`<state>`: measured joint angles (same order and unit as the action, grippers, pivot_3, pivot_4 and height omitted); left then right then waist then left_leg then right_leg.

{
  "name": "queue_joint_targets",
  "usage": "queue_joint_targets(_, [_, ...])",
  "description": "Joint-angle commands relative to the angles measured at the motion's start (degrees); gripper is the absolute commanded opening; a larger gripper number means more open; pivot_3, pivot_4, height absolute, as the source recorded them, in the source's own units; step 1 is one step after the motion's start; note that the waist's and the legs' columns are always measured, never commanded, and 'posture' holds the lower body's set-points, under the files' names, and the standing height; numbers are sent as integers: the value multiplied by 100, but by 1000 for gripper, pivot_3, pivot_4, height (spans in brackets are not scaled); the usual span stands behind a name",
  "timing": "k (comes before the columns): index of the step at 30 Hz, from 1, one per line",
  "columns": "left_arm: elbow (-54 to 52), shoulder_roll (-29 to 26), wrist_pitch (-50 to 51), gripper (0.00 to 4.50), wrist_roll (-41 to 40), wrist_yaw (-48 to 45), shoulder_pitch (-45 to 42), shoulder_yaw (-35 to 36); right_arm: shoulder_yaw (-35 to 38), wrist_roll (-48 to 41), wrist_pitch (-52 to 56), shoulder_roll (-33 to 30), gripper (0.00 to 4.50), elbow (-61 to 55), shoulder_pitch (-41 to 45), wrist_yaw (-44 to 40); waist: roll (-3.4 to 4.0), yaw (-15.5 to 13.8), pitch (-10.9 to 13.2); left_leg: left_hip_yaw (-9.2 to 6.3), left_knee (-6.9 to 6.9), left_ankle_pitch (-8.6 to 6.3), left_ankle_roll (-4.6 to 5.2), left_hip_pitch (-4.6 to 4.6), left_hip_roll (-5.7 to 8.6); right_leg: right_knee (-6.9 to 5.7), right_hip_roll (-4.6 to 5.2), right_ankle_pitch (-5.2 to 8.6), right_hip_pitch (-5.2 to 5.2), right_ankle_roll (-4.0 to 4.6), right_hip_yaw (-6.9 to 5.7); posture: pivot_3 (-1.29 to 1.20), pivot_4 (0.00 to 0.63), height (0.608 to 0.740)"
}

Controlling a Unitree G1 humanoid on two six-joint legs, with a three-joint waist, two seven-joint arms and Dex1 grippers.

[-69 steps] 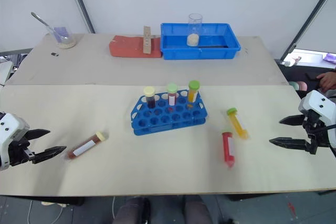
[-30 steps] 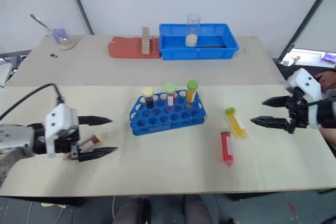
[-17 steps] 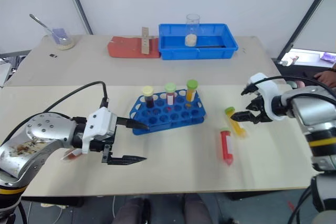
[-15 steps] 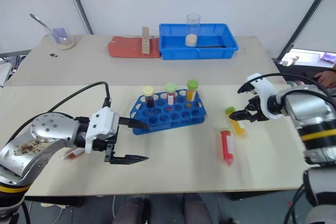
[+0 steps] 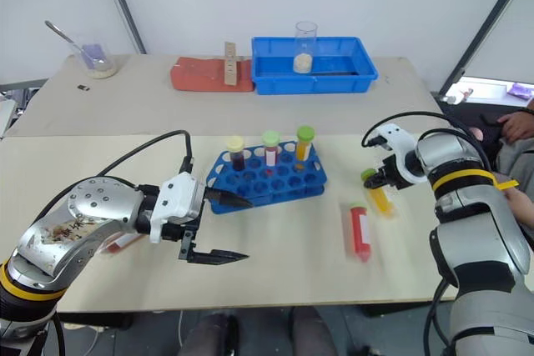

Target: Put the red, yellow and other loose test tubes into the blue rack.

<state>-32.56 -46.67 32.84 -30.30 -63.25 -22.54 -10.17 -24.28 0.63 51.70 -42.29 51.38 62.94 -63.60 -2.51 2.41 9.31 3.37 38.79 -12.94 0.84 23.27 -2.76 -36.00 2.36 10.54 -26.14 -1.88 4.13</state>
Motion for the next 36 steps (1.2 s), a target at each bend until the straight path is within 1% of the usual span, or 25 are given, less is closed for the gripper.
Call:
queue_joint_targets(1, [-34,26,-111,4500,48,-23,-81,-2,77,121,79,17,1636,32,209,-122,0,2,0,0,0,0,0,0,0,0,0,1,0,-1,0,0,150,740])
queue_joint_targets(2, [-24,24,-120,4500,59,-31,-83,-8,89,136,109,29,1190,18,208,-141,0,6,0,0,1,0,0,0,0,-2,0,0,0,-1,0,0,150,740])
queue_joint_targets(4, [43,45,-142,4500,90,-47,-101,-5,163,141,159,15,994,-49,192,-114,1,12,0,-1,0,0,0,-2,0,-4,0,1,0,-1,0,0,150,740])
queue_joint_targets(6, [124,54,-130,4500,70,-45,-75,85,266,116,251,-68,993,-241,150,-102,1,10,0,-1,0,0,0,-2,0,-4,-1,1,0,-1,0,0,150,740])
queue_joint_targets(9, [275,3,-161,4500,53,-8,30,320,447,-62,572,-328,991,-995,-49,-274,2,8,1,-1,0,0,0,0,0,-4,-1,1,-1,-1,0,0,150,740])
queue_joint_targets(10, [386,-1,-210,4500,61,37,98,458,602,-208,643,-525,990,-1696,-301,-353,3,3,1,-2,0,0,0,0,0,-4,-1,2,-2,-2,0,0,150,740])
queue_joint_targets(12, [604,-16,-301,4500,40,38,228,698,1290,-687,1100,-853,990,-3396,-941,-318,3,-32,1,-6,-5,-1,1,2,-1,-2,-1,6,-3,-4,-4,0,150,740])
queue_joint_targets(13, [667,-28,-333,4500,39,25,275,764,1681,-897,1131,-905,989,-4138,-1307,-210,3,-42,1,-10,-6,-3,5,3,-1,-5,0,10,-4,0,-8,0,150,740])
queue_joint_targets(15, [743,34,-413,4500,-35,-4,330,873,2479,-1347,1564,-838,989,-5450,-1939,1,3,-69,1,-17,-8,-5,6,4,-3,-6,-1,16,-4,-2,-15,0,150,740])
queue_joint_targets(17, [831,137,-506,4500,-94,14,348,983,3618,-2070,1634,-202,988,-6650,-2557,228,2,-70,1,-16,-7,-5,6,3,-4,-7,-1,27,-4,-20,-14,0,150,740])
queue_joint_targets(18, [875,178,-527,4500,-107,19,350,1023,3954,-2272,1697,46,988,-7103,-2794,392,2,-62,1,-20,-5,-5,6,3,-4,-5,-3,30,0,-26,-17,0,150,740])
queue_joint_targets(19, [920,204,-551,4500,-83,23,354,1040,4084,-2323,1626,200,987,-7511,-3051,584,3,-69,1,-17,0,-5,6,1,-5,-8,-3,28,1,-28,-14,0,150,740])
queue_joint_targets(20, [974,230,-615,4500,-50,6,370,1043,4260,-2449,1409,639,987,-7984,-3319,877,2,-86,0,-19,0,-4,4,1,-4,-8,-3,24,2,-32,-14,0,150,740])
queue_joint_targets(22, [1038,276,-723,4500,-2,-2,402,1035,4303,-2442,836,1303,987,-8656,-3764,1481,2,-112,0,-21,8,-3,4,-6,-6,-13,-5,23,8,-31,-17,0,150,740])
queue_joint_targets(24, [1087,305,-776,4500,-9,-1,401,1026,4165,-2309,296,1726,987,-8863,-3989,1936,3,-114,0,-19,10,-2,2,-6,-5,-14,-4,22,7,-30,-15,0,150,740])
queue_joint_targets(26, [1110,366,-768,4500,-16,34,360,975,3976,-2067,-386,2106,987,-8710,-4155,2375,2,-112,0,-12,10,0,-1,-2,-5,-10,-3,19,4,-24,-11,0,150,740])
queue_joint_targets(27, [1113,418,-738,4500,-31,71,327,951,3827,-1843,-908,2222,987,-8544,-4257,2550,3,-112,0,-11,14,0,-1,-2,-5,-10,-2,19,5,-23,-10,0,150,740])
queue_joint_targets(32, [1033,625,-516,4500,-137,253,225,886,3361,-1163,-2813,2620,987,-7658,-4473,3160,2,-121,0,-11,7,-1,-1,0,-4,-6,-2,17,4,-22,-12,0,150,740])
queue_joint_targets(36, [885,743,-414,4500,-246,352,343,901,3126,-979,-3523,2882,987,-7142,-4501,3514,2,-100,0,-12,6,-1,0,0,-4,-7,-3,17,3,-21,-11,0,150,740])
